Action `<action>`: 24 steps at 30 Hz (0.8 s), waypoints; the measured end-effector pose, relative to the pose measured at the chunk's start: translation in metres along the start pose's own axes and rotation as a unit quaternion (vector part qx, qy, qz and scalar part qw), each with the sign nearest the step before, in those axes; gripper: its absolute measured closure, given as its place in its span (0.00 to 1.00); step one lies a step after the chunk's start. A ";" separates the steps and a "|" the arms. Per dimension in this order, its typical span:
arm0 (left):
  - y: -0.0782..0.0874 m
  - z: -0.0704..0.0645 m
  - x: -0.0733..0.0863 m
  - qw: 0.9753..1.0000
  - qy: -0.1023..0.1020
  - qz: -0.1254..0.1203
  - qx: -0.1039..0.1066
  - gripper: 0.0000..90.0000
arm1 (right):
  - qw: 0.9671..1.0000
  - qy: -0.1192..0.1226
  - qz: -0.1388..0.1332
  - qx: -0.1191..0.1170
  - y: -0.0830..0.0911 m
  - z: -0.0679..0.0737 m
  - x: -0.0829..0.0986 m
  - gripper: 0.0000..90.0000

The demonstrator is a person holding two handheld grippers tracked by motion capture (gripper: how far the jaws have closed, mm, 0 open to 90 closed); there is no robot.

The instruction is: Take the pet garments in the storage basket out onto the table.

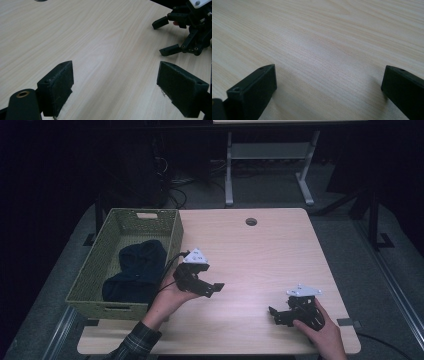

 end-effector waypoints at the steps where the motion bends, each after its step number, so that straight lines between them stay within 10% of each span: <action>1: 0.001 0.000 -0.001 1.000 0.001 -0.001 0.001 0.15 | 1.000 0.000 0.000 0.000 0.000 0.000 0.000 0.00; 24: 0.037 0.026 -0.014 1.000 0.007 -0.018 -0.017 0.15 | 1.000 0.000 0.000 0.000 0.000 0.000 0.000 0.00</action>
Point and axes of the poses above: each handheld gripper's, and its own axes: y roughly backward along the jaws, x roughly out of its underside, z roughly to its left, the point moved 8 cm from there along -y, roughly forward along the jaws, and after that the axes turned 9 degrees about -y, right-handed, at the moved point
